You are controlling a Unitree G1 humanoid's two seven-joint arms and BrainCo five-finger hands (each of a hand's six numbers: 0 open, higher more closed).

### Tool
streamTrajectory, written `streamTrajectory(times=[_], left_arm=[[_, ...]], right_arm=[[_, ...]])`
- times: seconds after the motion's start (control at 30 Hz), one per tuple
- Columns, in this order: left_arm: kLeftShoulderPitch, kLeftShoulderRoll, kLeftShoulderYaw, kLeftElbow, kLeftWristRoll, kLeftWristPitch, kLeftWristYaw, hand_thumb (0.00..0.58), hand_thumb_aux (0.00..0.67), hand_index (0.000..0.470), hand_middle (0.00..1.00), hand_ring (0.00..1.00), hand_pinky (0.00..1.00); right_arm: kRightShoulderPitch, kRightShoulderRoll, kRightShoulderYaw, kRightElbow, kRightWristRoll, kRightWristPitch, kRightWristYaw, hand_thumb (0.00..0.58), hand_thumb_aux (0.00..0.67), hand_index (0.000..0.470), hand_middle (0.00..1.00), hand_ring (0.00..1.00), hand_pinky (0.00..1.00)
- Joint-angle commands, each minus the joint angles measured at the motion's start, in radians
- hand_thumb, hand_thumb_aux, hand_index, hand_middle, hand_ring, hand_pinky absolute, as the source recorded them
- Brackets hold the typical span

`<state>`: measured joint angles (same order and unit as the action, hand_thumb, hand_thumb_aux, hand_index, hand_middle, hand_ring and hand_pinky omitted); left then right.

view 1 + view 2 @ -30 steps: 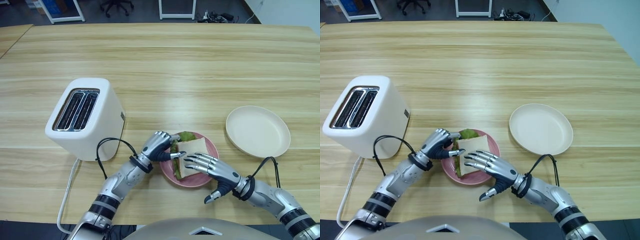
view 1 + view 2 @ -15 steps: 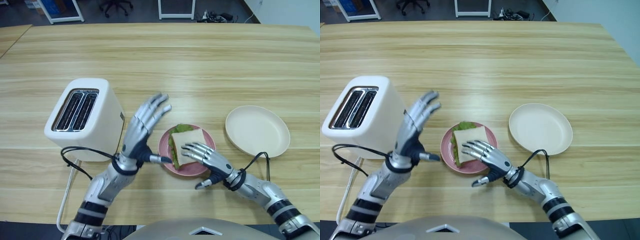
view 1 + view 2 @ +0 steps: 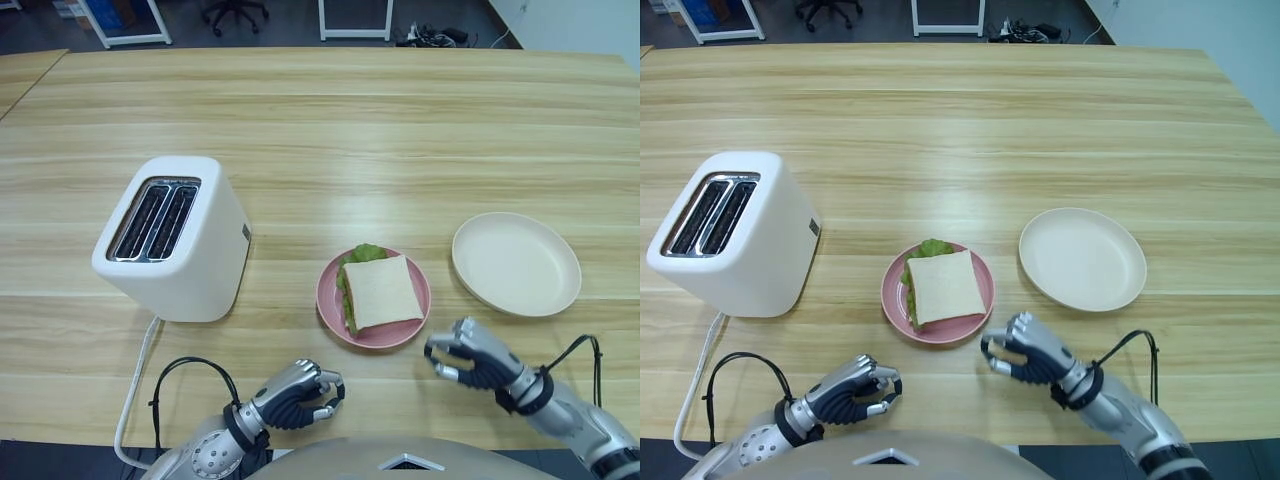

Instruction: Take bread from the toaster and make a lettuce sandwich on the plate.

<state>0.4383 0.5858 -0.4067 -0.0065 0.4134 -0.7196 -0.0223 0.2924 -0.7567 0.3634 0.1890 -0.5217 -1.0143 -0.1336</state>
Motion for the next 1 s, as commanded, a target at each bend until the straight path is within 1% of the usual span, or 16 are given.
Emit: streamTrajectory(times=[0.03, 0.2, 0.3, 0.37, 0.43, 0.6, 0.77, 0.87, 0.9, 0.93, 0.97, 1.0], left_arm=[[-0.037, -0.069, -0.017, 0.064, 0.049, 0.134, -0.044, 0.580, 0.670, 0.470, 1.00, 1.00, 1.00], [-0.170, -0.176, -0.046, 0.227, 0.105, 0.215, -0.022, 0.580, 0.670, 0.470, 1.00, 1.00, 1.00], [-0.258, -0.217, -0.064, 0.358, 0.166, 0.222, 0.036, 0.580, 0.670, 0.470, 1.00, 1.00, 1.00], [-0.315, -0.235, -0.066, 0.440, 0.200, 0.222, 0.094, 0.580, 0.670, 0.470, 1.00, 1.00, 1.00], [-0.372, -0.253, -0.062, 0.517, 0.221, 0.227, 0.157, 0.580, 0.670, 0.470, 1.00, 1.00, 1.00], [-0.492, -0.284, -0.039, 0.680, 0.230, 0.236, 0.305, 0.580, 0.670, 0.470, 1.00, 1.00, 1.00], [-0.529, -0.296, -0.056, 0.755, 0.225, 0.216, 0.361, 0.580, 0.670, 0.470, 1.00, 1.00, 1.00], [-0.538, -0.307, -0.058, 0.777, 0.218, 0.191, 0.392, 0.580, 0.670, 0.470, 1.00, 1.00, 1.00], [-0.540, -0.311, -0.055, 0.777, 0.214, 0.172, 0.412, 0.580, 0.670, 0.470, 0.96, 0.96, 0.96], [-0.538, -0.317, -0.042, 0.766, 0.201, 0.126, 0.447, 0.580, 0.670, 0.470, 0.80, 0.80, 0.80], [-0.535, -0.325, -0.025, 0.748, 0.179, 0.073, 0.479, 0.580, 0.659, 0.463, 0.42, 0.42, 0.42], [-0.531, -0.332, -0.007, 0.727, 0.156, 0.011, 0.506, 0.514, 0.444, 0.311, 0.00, 0.00, 0.00]], right_arm=[[-0.025, 0.038, 0.019, 0.009, -0.053, 0.037, 0.066, 0.580, 0.670, 0.470, 1.00, 1.00, 1.00], [-0.146, 0.172, 0.025, 0.080, -0.217, 0.136, -0.016, 0.580, 0.670, 0.470, 1.00, 1.00, 1.00], [-0.238, 0.245, 0.048, 0.156, -0.308, 0.206, -0.091, 0.580, 0.670, 0.470, 1.00, 1.00, 1.00], [-0.300, 0.300, 0.059, 0.224, -0.329, 0.246, -0.139, 0.580, 0.670, 0.470, 1.00, 1.00, 1.00], [-0.357, 0.352, 0.063, 0.300, -0.308, 0.267, -0.166, 0.580, 0.670, 0.470, 1.00, 1.00, 1.00], [-0.469, 0.474, 0.031, 0.517, -0.167, 0.277, -0.175, 0.580, 0.670, 0.470, 1.00, 1.00, 1.00], [-0.504, 0.504, 0.013, 0.639, -0.072, 0.248, -0.131, 0.580, 0.670, 0.470, 1.00, 1.00, 1.00], [-0.507, 0.498, 0.011, 0.676, -0.051, 0.224, -0.130, 0.580, 0.670, 0.470, 1.00, 1.00, 1.00], [-0.506, 0.496, 0.009, 0.680, -0.047, 0.210, -0.138, 0.580, 0.670, 0.470, 1.00, 1.00, 1.00], [-0.503, 0.497, 0.003, 0.679, -0.036, 0.193, -0.147, 0.580, 0.670, 0.470, 1.00, 1.00, 1.00], [-0.499, 0.499, -0.005, 0.676, -0.027, 0.180, -0.157, 0.580, 0.665, 0.466, 1.00, 1.00, 1.00], [-0.496, 0.499, -0.011, 0.669, -0.028, 0.165, -0.180, 0.508, 0.434, 0.304, 0.29, 0.29, 0.29]])
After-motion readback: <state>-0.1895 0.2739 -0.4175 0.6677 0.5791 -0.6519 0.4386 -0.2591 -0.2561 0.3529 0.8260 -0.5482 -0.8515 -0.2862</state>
